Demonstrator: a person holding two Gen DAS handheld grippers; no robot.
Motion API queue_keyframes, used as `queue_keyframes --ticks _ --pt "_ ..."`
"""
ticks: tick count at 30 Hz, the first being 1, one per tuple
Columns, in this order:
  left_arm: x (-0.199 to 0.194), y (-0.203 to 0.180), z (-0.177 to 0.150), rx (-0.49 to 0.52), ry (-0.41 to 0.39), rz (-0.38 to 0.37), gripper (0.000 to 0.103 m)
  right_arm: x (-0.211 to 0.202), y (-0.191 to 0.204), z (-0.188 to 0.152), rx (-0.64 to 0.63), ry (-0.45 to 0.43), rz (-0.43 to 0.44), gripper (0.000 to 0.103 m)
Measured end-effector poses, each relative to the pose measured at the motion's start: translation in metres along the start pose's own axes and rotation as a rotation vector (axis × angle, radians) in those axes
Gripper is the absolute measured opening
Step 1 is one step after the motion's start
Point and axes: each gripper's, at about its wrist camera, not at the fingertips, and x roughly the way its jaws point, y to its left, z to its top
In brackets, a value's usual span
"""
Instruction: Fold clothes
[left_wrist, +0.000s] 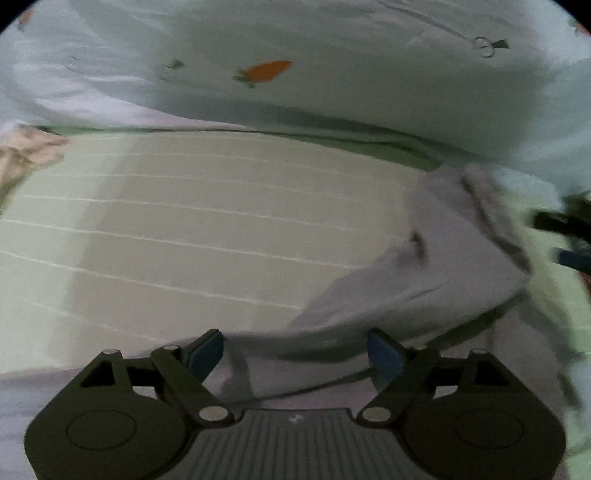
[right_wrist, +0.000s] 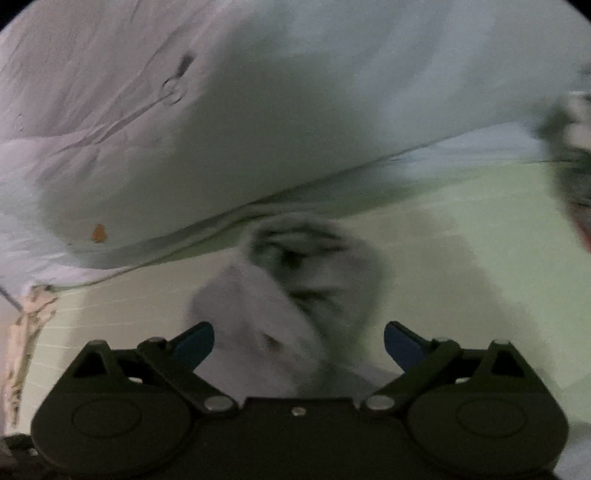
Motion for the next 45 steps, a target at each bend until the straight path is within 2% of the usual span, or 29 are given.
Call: queue_keyframes --ticks 1,2,4,5,6,7,8,10,13,15,16,17,18,20,23,26,29,31,33,34,36,37,39,40,42,44,45 --pt "0.005 0.000 -0.001 -0.004 0.007 -0.021 0.086 0.016 0.004 0.006 -0.015 0.022 0.026 0.099" --pt "0.009 0.000 -0.003 -0.008 0.013 -0.042 0.086 0.030 0.007 0.010 -0.038 0.054 0.022 0.095" --pt "0.017 0.000 -0.006 -0.003 0.018 -0.061 0.085 0.059 0.012 0.017 -0.082 0.117 0.013 0.070" --pt "0.020 0.001 -0.008 0.000 0.015 -0.056 0.084 0.071 0.014 0.022 -0.097 0.147 0.011 0.033" --pt "0.023 0.003 -0.008 -0.004 0.012 -0.048 0.077 0.076 0.014 0.032 -0.091 0.136 0.029 0.011" --pt "0.026 0.007 -0.007 -0.021 0.011 -0.033 0.059 0.080 0.015 0.041 -0.085 0.126 0.046 0.011" --pt "0.029 0.010 -0.005 -0.038 0.010 -0.018 0.049 0.085 0.016 0.051 -0.081 0.112 0.064 0.011" --pt "0.033 0.022 0.000 -0.088 -0.005 0.012 0.012 0.075 0.025 0.083 -0.108 0.000 0.088 0.010" --pt "0.038 0.048 0.014 -0.194 -0.044 0.046 0.007 0.062 0.038 0.129 -0.098 -0.135 0.133 0.011" --pt "0.039 0.062 0.026 -0.240 -0.080 0.083 0.007 0.066 0.042 0.132 -0.118 -0.126 0.134 0.013" --pt "0.041 0.068 0.031 -0.262 -0.091 0.118 0.000 0.068 0.045 0.134 -0.128 -0.122 0.134 0.015" --pt "0.042 0.074 0.036 -0.281 -0.100 0.155 0.000 0.071 0.047 0.135 -0.139 -0.117 0.135 0.028" --pt "0.042 0.080 0.038 -0.296 -0.105 0.187 0.000 0.072 0.049 0.136 -0.149 -0.114 0.132 0.053" --pt "0.041 0.092 0.041 -0.337 -0.117 0.198 0.001 0.068 0.044 0.116 -0.168 -0.123 0.072 0.085" --pt "0.034 0.104 0.039 -0.348 -0.125 0.186 0.002 0.053 0.021 0.084 -0.123 -0.133 0.053 0.087" --pt "0.031 0.102 0.029 -0.309 -0.105 0.175 0.018 0.044 -0.013 0.052 -0.021 -0.102 0.007 0.087" --pt "0.030 0.094 0.020 -0.304 -0.086 0.154 0.023 0.054 -0.045 0.023 0.044 -0.022 -0.092 0.085" --pt "0.030 0.089 0.014 -0.302 -0.074 0.141 0.032 0.065 -0.059 0.009 0.079 0.036 -0.115 0.079" --pt "0.030 0.086 0.008 -0.290 -0.070 0.152 0.034 0.078 -0.060 -0.002 0.081 0.070 -0.103 0.074" --pt "0.031 0.084 0.005 -0.283 -0.068 0.158 0.034 0.080 -0.055 0.001 0.033 0.047 -0.102 0.068" --pt "0.030 0.082 0.001 -0.272 -0.064 0.167 0.034 0.098 -0.039 0.014 -0.076 0.097 -0.069 0.017" --pt "0.029 0.084 0.000 -0.273 -0.064 0.172 0.034 0.105 -0.033 0.023 -0.134 0.104 -0.068 0.006" --pt "0.026 0.088 -0.002 -0.282 -0.065 0.187 0.034 0.119 -0.020 0.041 -0.247 0.113 -0.069 0.007" --pt "0.024 0.091 -0.003 -0.290 -0.066 0.197 0.034 0.122 -0.017 0.054 -0.267 0.079 -0.085 0.007" --pt "0.019 0.099 -0.007 -0.310 -0.073 0.217 0.034 0.124 -0.018 0.084 -0.219 0.023 -0.083 0.007" --pt "0.014 0.109 -0.012 -0.338 -0.074 0.229 0.034 0.127 -0.018 0.096 -0.166 0.006 -0.068 0.007" --pt "0.013 0.115 -0.015 -0.359 -0.070 0.233 0.034 0.134 -0.017 0.093 -0.181 0.022 -0.087 0.008"
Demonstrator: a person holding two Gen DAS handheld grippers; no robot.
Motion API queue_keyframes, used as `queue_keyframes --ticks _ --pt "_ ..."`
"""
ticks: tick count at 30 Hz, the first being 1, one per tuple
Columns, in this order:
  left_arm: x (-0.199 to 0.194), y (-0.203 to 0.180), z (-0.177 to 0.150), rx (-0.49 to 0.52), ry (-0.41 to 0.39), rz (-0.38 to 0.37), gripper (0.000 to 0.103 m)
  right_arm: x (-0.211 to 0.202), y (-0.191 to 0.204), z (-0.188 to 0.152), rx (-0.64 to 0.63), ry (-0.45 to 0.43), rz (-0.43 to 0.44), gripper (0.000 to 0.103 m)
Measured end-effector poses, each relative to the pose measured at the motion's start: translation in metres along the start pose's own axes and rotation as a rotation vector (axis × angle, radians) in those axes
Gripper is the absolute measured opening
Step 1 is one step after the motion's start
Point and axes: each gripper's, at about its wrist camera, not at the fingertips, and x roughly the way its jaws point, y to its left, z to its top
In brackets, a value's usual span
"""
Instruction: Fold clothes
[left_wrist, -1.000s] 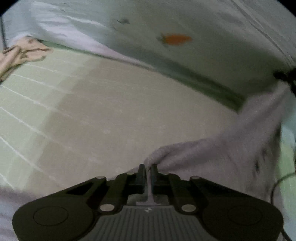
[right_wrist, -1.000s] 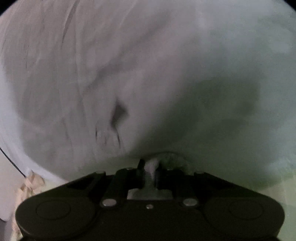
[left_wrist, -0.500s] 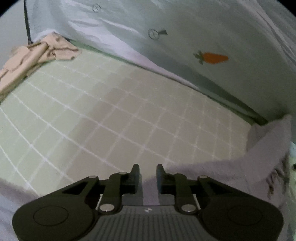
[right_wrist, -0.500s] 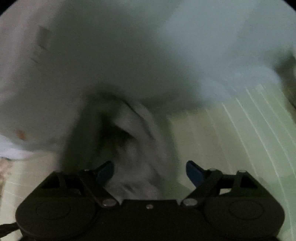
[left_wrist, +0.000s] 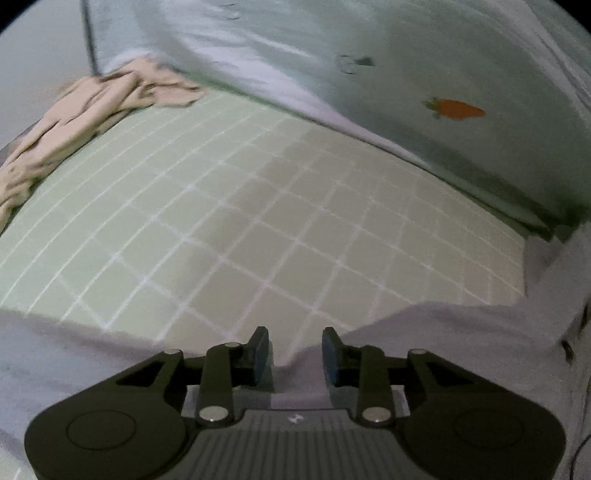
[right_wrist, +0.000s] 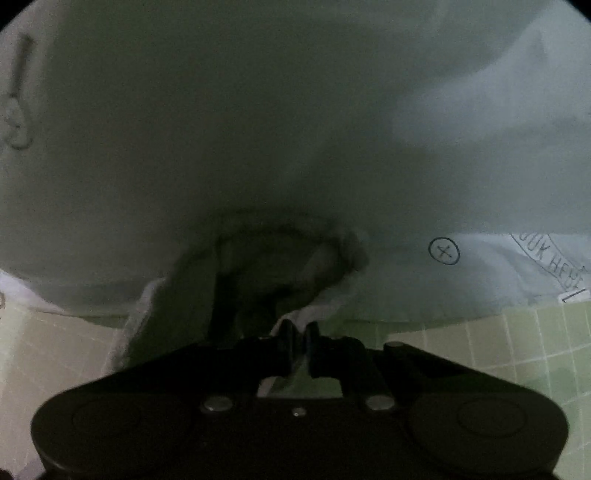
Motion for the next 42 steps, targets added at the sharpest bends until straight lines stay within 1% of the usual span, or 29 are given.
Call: queue_keyframes --ticks 1,2,3,4,5,6,7,8,9,10,11,12,13,15,20,22,24,25,29,31,32,33,34,35,36,39,42 --pt "0.000 0.006 -0.001 -0.019 0.005 0.007 0.034 0.004 0.002 -0.006 -0.017 0.027 -0.036 0.011" --pt "-0.002 0.012 -0.001 -0.031 0.005 0.015 0.034 0.009 0.005 -0.012 -0.034 0.054 -0.071 0.022" --pt "-0.006 0.016 -0.002 -0.034 0.000 0.022 0.035 0.012 0.007 -0.019 -0.048 0.077 -0.105 0.040" --pt "-0.009 0.020 -0.003 -0.034 -0.008 0.030 0.040 0.001 0.003 -0.025 -0.025 0.049 -0.117 0.052" --pt "-0.014 0.023 -0.004 -0.028 -0.018 0.037 0.044 -0.010 -0.001 -0.031 -0.002 0.020 -0.128 0.073" --pt "-0.019 0.025 -0.005 -0.022 -0.028 0.044 0.052 -0.029 -0.008 -0.040 0.027 -0.010 -0.122 0.090" --pt "-0.024 0.027 -0.006 -0.013 -0.038 0.049 0.058 -0.047 -0.014 -0.049 0.056 -0.040 -0.116 0.095" --pt "-0.029 0.028 -0.008 -0.005 -0.047 0.051 0.061 -0.065 -0.021 -0.058 0.083 -0.069 -0.111 0.099" --pt "-0.035 0.028 -0.010 0.001 -0.051 0.049 0.066 -0.083 -0.027 -0.073 0.098 -0.080 -0.116 0.100" --pt "-0.040 0.027 -0.012 0.006 -0.055 0.042 0.070 -0.098 -0.035 -0.087 0.112 -0.080 -0.124 0.101" --pt "-0.045 0.025 -0.014 0.010 -0.058 0.034 0.070 -0.113 -0.043 -0.101 0.127 -0.078 -0.133 0.102" --pt "-0.051 0.024 -0.017 0.015 -0.061 0.027 0.073 -0.126 -0.049 -0.120 0.145 -0.067 -0.145 0.102" --pt "-0.056 0.023 -0.019 0.020 -0.064 0.017 0.078 -0.137 -0.051 -0.139 0.159 -0.046 -0.154 0.102" --pt "-0.067 0.020 -0.026 0.031 -0.066 -0.009 0.083 -0.158 -0.054 -0.177 0.187 -0.005 -0.173 0.102" --pt "-0.100 0.015 -0.050 0.048 -0.078 -0.068 0.083 -0.210 -0.060 -0.257 0.301 0.033 -0.295 0.102" --pt "-0.115 0.013 -0.062 0.067 -0.084 -0.085 0.085 -0.227 -0.072 -0.270 0.421 0.026 -0.288 0.102" --pt "-0.128 0.014 -0.074 0.086 -0.087 -0.077 0.087 -0.238 -0.082 -0.285 0.523 0.029 -0.240 0.101" --pt "-0.133 0.015 -0.080 0.091 -0.087 -0.070 0.087 -0.242 -0.080 -0.291 0.520 0.022 -0.235 0.101" --pt "-0.149 0.030 -0.100 0.067 -0.088 -0.049 0.087 -0.249 -0.064 -0.300 0.451 0.010 -0.215 0.101" --pt "-0.156 0.039 -0.109 0.043 -0.086 -0.041 0.087 -0.251 -0.057 -0.301 0.415 -0.001 -0.197 0.093" --pt "-0.161 0.043 -0.113 0.038 -0.088 -0.039 0.087 -0.251 -0.054 -0.300 0.399 -0.010 -0.184 0.088" --pt "-0.165 0.047 -0.117 0.036 -0.090 -0.037 0.087 -0.251 -0.051 -0.299 0.384 -0.020 -0.171 0.077" --pt "-0.170 0.050 -0.121 0.039 -0.094 -0.035 0.087 -0.246 -0.049 -0.294 0.367 -0.034 -0.161 0.070" --pt "-0.175 0.052 -0.125 0.044 -0.099 -0.031 0.087 -0.243 -0.049 -0.291 0.365 -0.037 -0.144 0.057" --pt "-0.179 0.055 -0.129 0.048 -0.103 -0.027 0.087 -0.241 -0.050 -0.288 0.384 -0.038 -0.120 0.053" --pt "-0.188 0.062 -0.138 0.047 -0.108 -0.012 0.087 -0.232 -0.057 -0.281 0.465 -0.058 -0.030 0.048" --pt "-0.194 0.068 -0.141 0.030 -0.120 0.006 0.087 -0.224 -0.066 -0.275 0.558 -0.077 0.035 0.048"
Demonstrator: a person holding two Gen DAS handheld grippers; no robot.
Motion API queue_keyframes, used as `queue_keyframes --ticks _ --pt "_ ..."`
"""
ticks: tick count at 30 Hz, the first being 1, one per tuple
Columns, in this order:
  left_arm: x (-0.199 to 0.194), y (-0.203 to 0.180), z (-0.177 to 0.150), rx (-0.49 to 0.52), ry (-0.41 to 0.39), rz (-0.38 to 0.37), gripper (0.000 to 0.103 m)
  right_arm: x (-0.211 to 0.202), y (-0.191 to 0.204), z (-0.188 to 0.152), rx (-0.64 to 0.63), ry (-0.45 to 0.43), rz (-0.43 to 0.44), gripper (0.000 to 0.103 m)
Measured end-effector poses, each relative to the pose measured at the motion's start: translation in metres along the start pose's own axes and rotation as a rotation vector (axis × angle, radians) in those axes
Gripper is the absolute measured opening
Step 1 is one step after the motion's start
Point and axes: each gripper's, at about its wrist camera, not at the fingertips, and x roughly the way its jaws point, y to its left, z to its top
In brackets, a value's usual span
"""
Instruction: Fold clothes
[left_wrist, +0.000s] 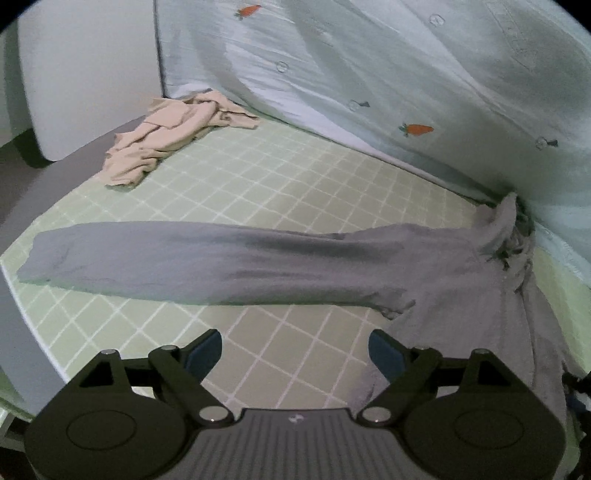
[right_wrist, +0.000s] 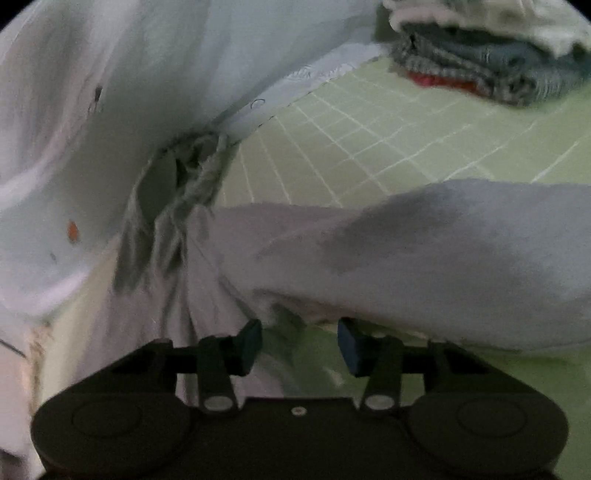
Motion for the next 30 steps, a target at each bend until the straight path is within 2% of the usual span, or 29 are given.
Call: queue_keyframes --ticks 3,4,6,9,12,13,14,15,16,17,18,22,23,24,30 --pt "-0.003 0.006 0.000 -0.033 -0.008 0.011 0.087 0.010 0.000 0.010 0.062 -0.013 0.007 0.047" --pt "-0.003 0.008 0.000 -0.042 -0.007 0.014 0.087 0.014 0.001 0.014 0.053 -0.021 -0.019 0.042" --pt "-0.003 0.010 -0.001 -0.053 -0.006 0.021 0.087 0.021 0.004 0.021 0.012 -0.033 -0.093 0.009" --pt "-0.005 0.013 0.000 -0.068 -0.017 0.025 0.087 0.027 0.003 0.031 -0.095 -0.076 -0.159 0.006" --pt "-0.006 0.019 -0.001 -0.085 -0.024 0.030 0.087 0.030 0.012 0.037 -0.183 -0.063 -0.198 0.009" --pt "-0.005 0.023 -0.002 -0.096 -0.021 0.032 0.087 0.031 0.015 0.038 -0.208 -0.055 -0.209 0.011" --pt "-0.004 0.027 -0.002 -0.109 -0.017 0.033 0.087 0.030 0.019 0.038 -0.218 -0.040 -0.216 0.018" --pt "-0.002 0.032 -0.003 -0.123 -0.011 0.032 0.087 0.029 0.022 0.037 -0.227 -0.025 -0.224 0.032" --pt "-0.001 0.037 -0.003 -0.138 -0.004 0.031 0.087 0.027 0.025 0.035 -0.226 -0.014 -0.240 0.041" --pt "0.001 0.042 -0.004 -0.152 0.002 0.030 0.087 0.023 0.026 0.031 -0.224 -0.006 -0.261 0.065" --pt "0.002 0.047 -0.004 -0.166 0.009 0.027 0.087 0.018 0.028 0.027 -0.222 0.002 -0.283 0.084" --pt "0.010 0.071 -0.001 -0.191 0.039 0.025 0.093 -0.010 0.045 -0.005 -0.250 -0.004 -0.287 0.092" --pt "0.013 0.077 0.002 -0.197 0.050 0.032 0.093 -0.018 0.052 -0.015 -0.263 -0.006 -0.281 0.100" --pt "0.015 0.085 0.004 -0.205 0.061 0.037 0.093 -0.026 0.060 -0.026 -0.282 -0.012 -0.274 0.101" --pt "0.032 0.139 0.029 -0.252 0.113 0.059 0.093 -0.046 0.125 -0.099 -0.418 0.042 -0.230 0.102"
